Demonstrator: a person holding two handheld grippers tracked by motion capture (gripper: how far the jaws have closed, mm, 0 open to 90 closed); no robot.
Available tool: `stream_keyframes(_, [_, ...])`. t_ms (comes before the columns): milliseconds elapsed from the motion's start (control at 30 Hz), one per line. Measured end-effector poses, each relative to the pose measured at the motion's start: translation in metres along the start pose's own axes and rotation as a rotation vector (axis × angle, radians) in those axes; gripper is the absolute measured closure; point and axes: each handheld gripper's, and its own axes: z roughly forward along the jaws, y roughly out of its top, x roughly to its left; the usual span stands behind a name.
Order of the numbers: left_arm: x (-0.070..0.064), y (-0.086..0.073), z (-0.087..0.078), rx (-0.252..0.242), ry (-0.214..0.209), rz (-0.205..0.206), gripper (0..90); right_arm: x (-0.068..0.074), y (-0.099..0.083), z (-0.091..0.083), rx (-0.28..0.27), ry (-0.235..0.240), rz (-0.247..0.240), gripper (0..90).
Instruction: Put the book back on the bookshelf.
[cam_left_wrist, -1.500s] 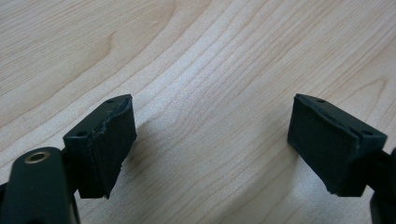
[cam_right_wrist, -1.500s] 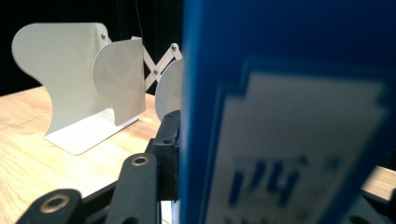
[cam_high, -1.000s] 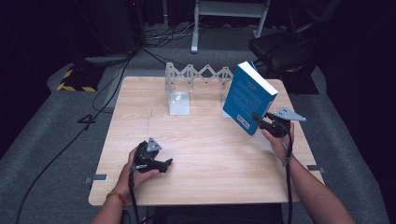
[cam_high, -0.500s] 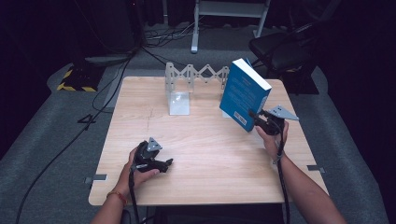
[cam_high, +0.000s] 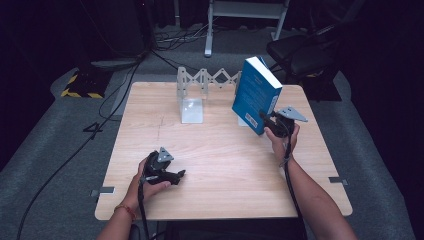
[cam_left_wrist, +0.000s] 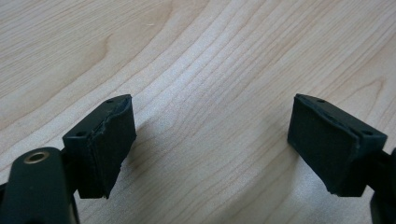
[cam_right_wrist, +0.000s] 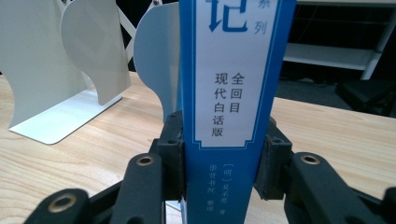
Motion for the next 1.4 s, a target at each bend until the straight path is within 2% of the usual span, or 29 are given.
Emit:
stream_keyframes(67, [0.0,0.0,0.0,0.001,-0.001,0.001,15.7,0.001,0.0,0.001,0.0,-0.002,-0.004,62.1])
stream_keyframes(200, [0.0,0.0,0.0,0.002,0.0,0.0,15.5,0.008,-0.001,0.002,-0.008,-0.04,0.016,61.8])
stream_keyframes(433, [0.0,0.0,0.0,0.003,0.0,0.001,15.7,-0.001,0.0,-0.001,0.013,0.006,0.024,61.2])
stream_keyframes(667, [0.0,0.0,0.0,0.003,0.0,0.001,15.8,-0.003,0.001,-0.01,0.055,0.023,-0.019,59.2])
stream_keyframes(933, [0.0,0.0,0.0,0.003,0.0,0.001,15.7,-0.014,0.007,-0.018,0.125,0.103,-0.077,52.5])
stream_keyframes(1000, [0.0,0.0,0.0,0.003,0.0,0.001,15.8,-0.015,0.008,-0.02,0.136,0.1,-0.102,49.9])
stream_keyframes(1067, [0.0,0.0,0.0,0.003,0.0,0.001,15.7,-0.017,0.01,-0.023,0.148,0.136,-0.109,47.1])
stream_keyframes(1267, [0.0,0.0,0.0,0.003,0.0,0.001,15.8,-0.019,0.015,-0.027,0.198,0.145,-0.134,41.9])
stream_keyframes(1300, [0.0,0.0,0.0,0.003,0.0,0.0,15.8,-0.02,0.017,-0.029,0.221,0.142,-0.145,41.2])
stream_keyframes(1400, [0.0,0.0,0.0,0.004,-0.003,0.003,15.8,-0.021,0.02,-0.032,0.234,0.145,-0.149,39.5])
